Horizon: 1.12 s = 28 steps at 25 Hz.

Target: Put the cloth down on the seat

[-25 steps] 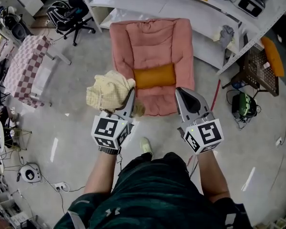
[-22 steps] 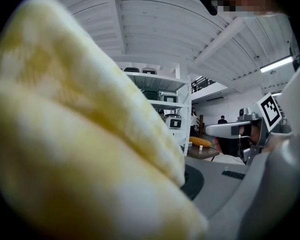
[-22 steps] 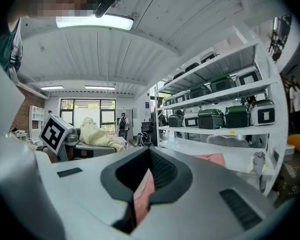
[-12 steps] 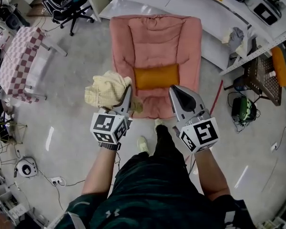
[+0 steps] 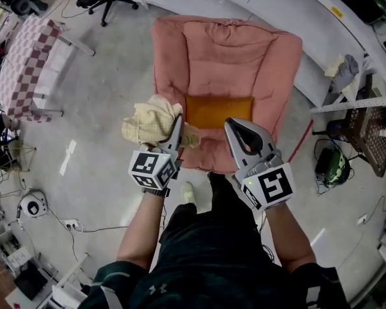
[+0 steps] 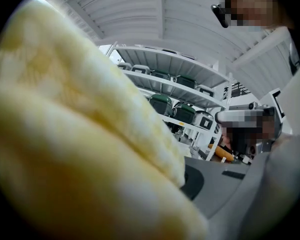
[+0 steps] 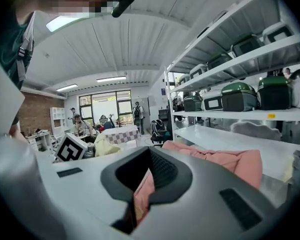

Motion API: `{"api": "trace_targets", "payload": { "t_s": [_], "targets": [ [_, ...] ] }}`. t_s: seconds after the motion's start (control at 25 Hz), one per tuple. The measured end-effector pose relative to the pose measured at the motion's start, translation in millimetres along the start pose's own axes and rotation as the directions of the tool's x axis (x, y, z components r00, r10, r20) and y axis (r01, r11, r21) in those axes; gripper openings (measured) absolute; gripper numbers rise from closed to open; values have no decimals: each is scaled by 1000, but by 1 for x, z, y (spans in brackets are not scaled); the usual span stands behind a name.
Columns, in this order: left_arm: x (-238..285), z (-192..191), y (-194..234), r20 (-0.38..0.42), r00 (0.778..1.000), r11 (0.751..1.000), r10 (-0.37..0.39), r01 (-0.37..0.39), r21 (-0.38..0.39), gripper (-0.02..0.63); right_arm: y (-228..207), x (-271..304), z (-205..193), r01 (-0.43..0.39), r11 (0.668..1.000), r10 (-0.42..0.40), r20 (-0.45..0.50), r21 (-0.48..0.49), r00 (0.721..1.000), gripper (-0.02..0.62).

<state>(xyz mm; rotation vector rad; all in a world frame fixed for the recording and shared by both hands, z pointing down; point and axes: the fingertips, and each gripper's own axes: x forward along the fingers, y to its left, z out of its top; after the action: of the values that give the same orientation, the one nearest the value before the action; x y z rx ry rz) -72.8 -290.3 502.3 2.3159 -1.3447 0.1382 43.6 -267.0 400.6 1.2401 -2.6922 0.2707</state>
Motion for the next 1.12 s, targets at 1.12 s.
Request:
{"api": "trace_targets", "payload": {
  "t_s": [1.12],
  "targets": [
    [171, -169, 194, -105, 973, 908, 207, -231, -349, 84, -78, 95, -150, -102, 978, 152, -289, 182, 945, 3]
  ]
}}
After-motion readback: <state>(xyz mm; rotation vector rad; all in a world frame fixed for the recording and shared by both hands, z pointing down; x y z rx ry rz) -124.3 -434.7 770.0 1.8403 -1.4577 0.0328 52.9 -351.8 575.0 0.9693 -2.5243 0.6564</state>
